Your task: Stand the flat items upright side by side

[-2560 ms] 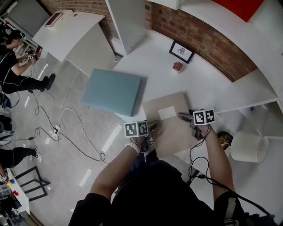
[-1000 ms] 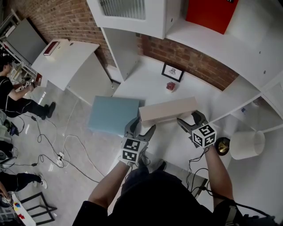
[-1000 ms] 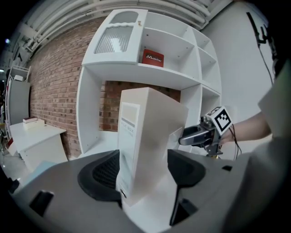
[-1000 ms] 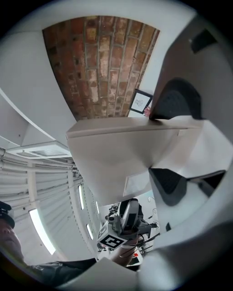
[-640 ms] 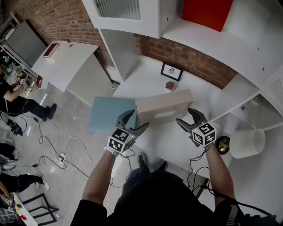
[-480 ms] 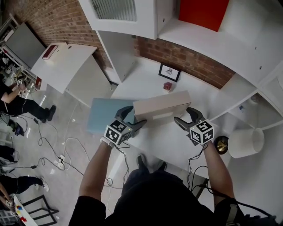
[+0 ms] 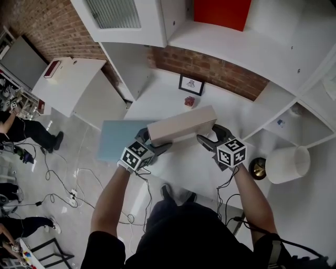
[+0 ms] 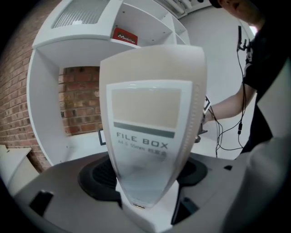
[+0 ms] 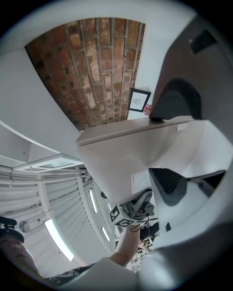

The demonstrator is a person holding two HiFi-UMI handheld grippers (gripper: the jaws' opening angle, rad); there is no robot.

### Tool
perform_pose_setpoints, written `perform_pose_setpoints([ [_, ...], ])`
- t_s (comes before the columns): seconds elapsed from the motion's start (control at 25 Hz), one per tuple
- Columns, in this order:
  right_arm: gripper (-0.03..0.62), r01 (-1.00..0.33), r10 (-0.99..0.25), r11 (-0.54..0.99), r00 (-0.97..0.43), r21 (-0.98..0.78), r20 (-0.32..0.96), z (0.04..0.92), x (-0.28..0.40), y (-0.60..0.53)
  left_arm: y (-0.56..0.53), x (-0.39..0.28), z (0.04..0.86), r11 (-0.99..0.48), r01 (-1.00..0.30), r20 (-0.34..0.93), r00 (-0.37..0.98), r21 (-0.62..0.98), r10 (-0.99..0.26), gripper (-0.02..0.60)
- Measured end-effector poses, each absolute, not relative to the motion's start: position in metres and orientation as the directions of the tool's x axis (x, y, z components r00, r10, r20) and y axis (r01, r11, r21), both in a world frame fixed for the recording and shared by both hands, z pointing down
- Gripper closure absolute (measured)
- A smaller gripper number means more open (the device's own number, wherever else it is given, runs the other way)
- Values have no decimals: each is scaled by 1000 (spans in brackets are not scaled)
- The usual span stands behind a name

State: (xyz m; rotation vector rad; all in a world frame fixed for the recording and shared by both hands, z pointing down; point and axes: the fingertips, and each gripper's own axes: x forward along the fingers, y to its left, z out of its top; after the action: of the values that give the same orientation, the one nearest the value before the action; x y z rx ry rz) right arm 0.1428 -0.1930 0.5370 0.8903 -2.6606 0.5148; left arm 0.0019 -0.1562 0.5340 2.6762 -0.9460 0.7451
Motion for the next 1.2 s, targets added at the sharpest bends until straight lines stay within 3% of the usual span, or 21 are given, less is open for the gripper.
perform_pose_setpoints([
  [0.36, 272, -630, -526, 731, -765, -262, 371, 538, 155, -212, -145, 20, 533, -607, -795, 491, 530, 4, -691, 265],
  [0.6, 293, -668, -568, 670, -742, -323, 355, 541, 142, -220, -134, 3, 536, -252, -966, 531, 185, -56, -827, 267],
  [0.76, 317, -644, -547, 657, -765, -392, 340, 541, 130, -207, -129, -20, 538, -43, -998, 537, 14, -42, -844, 267],
  [1.0, 335, -624, -524, 662, -782, -416, 338, 540, 125, -184, -166, -44, 533, 113, -993, 552, -120, -46, -825, 265],
  [1.2, 352, -633, -535, 645, -774, -428, 339, 538, 137, -171, -212, -56, 536, 171, -985, 578, -141, -3, -803, 264],
])
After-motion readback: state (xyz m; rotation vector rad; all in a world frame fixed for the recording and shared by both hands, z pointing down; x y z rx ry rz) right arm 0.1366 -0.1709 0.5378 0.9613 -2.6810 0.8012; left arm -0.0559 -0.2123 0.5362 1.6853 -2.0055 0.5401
